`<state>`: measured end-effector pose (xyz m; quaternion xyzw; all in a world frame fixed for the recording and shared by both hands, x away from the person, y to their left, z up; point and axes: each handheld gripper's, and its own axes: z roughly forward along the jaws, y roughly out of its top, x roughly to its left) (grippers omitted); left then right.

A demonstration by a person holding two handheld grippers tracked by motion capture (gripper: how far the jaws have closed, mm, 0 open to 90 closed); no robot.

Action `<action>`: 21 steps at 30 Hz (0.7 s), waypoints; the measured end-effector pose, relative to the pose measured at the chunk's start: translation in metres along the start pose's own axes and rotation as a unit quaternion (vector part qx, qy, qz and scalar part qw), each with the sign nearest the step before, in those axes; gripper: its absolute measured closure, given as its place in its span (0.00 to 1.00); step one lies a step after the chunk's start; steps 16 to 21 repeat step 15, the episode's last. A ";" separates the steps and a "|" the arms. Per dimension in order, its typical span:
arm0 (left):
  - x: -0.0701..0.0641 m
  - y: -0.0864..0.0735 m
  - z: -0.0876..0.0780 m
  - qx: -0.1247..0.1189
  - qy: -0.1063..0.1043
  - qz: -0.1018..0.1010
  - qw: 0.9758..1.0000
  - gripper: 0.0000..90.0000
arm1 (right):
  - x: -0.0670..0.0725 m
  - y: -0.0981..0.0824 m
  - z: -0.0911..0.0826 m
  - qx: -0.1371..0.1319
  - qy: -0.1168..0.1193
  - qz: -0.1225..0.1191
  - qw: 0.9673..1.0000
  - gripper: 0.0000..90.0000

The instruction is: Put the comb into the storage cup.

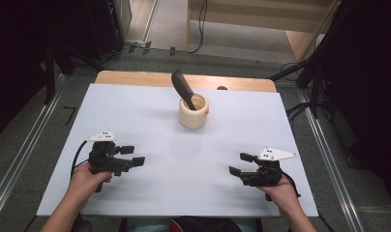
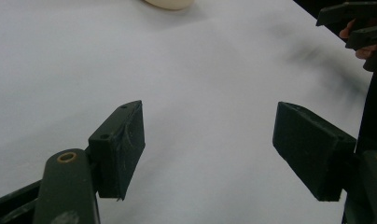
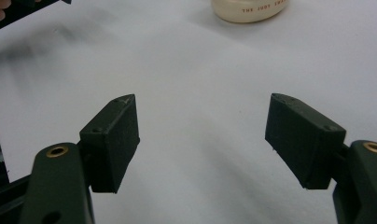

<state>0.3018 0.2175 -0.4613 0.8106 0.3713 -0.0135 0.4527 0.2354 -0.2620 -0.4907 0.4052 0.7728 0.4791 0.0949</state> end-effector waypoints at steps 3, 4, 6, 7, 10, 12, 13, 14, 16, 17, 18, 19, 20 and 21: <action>0.001 0.000 0.000 0.001 0.002 -0.002 1.000 0.29 | 0.000 0.000 0.000 0.002 0.001 0.000 1.000 0.27; 0.001 0.000 0.000 0.002 0.002 -0.002 1.000 0.29 | 0.000 0.000 0.000 0.001 0.001 0.000 1.000 0.27; 0.001 0.000 0.000 0.002 0.002 -0.001 1.000 0.29 | 0.000 0.000 0.000 0.001 0.001 0.002 1.000 0.27; 0.001 0.000 0.000 0.002 0.002 -0.002 1.000 0.29 | 0.000 0.000 0.000 0.002 0.001 0.000 1.000 0.27; 0.000 0.000 0.001 0.003 0.001 -0.002 1.000 0.29 | 0.001 0.000 0.001 0.003 0.004 -0.001 1.000 0.27; 0.001 0.000 0.001 0.004 0.001 -0.002 1.000 0.29 | 0.000 0.000 0.002 0.005 0.003 -0.002 1.000 0.27; 0.001 0.000 0.001 0.004 0.002 -0.003 1.000 0.29 | 0.001 0.000 0.002 0.004 0.003 -0.001 1.000 0.27; 0.001 0.000 0.001 0.005 0.003 -0.002 1.000 0.29 | 0.000 0.000 0.002 0.006 -0.002 -0.002 1.000 0.25; 0.002 0.000 0.001 0.006 0.003 -0.003 1.000 0.29 | -0.001 0.000 0.002 0.008 -0.011 0.002 1.000 0.23; 0.002 0.000 0.001 0.006 0.003 -0.003 1.000 0.29 | -0.001 0.000 0.002 0.008 -0.011 0.002 1.000 0.23; 0.002 0.000 0.001 0.006 0.003 -0.003 1.000 0.29 | -0.001 0.000 0.002 0.008 -0.011 0.002 1.000 0.23; 0.002 0.000 0.001 0.006 0.003 -0.003 1.000 0.29 | -0.001 0.000 0.002 0.008 -0.011 0.002 1.000 0.23; 0.002 0.000 0.001 0.006 0.003 -0.003 1.000 0.29 | -0.001 0.000 0.002 0.008 -0.011 0.002 1.000 0.23; 0.002 0.000 0.001 0.006 0.003 -0.003 1.000 0.29 | -0.001 0.000 0.002 0.008 -0.011 0.002 1.000 0.23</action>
